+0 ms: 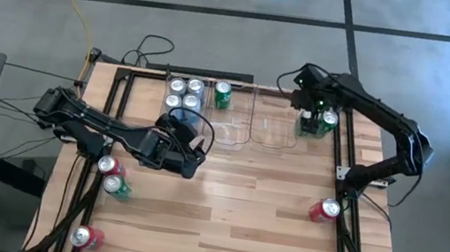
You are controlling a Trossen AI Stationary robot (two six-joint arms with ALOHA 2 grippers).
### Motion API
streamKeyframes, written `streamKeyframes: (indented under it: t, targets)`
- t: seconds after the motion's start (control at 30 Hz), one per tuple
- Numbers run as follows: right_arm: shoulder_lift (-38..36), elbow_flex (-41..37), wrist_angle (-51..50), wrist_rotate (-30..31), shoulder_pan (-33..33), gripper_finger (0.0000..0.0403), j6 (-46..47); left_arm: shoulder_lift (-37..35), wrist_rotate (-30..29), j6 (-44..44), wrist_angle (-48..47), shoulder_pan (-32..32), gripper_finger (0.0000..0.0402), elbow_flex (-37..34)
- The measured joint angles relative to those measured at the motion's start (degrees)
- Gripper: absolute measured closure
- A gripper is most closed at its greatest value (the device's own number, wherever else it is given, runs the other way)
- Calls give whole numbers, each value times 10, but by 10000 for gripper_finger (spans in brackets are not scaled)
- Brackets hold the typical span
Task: Sort soda cans
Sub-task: Put the green soda can into the middle transparent bin
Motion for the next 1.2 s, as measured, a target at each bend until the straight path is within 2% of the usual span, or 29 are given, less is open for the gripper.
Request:
streamKeyframes:
  t: [0.3, 0.67, 1.03, 1.2]
  targets:
    - [0, -50, 20, -11, -31, 18, -23, 0, 0, 1, -5, 0, 10, 0]
    - [0, -96, 81, -24, -36, 18, -26, 0, 0, 1, -5, 0, 10, 0]
    - [26, -102, 97, -24, -73, 18, -23, 0, -1, 1, -5, 0, 10, 0]
    - [45, -102, 101, -24, -73, 18, 17, 0, -1, 1, -6, 0, 10, 0]
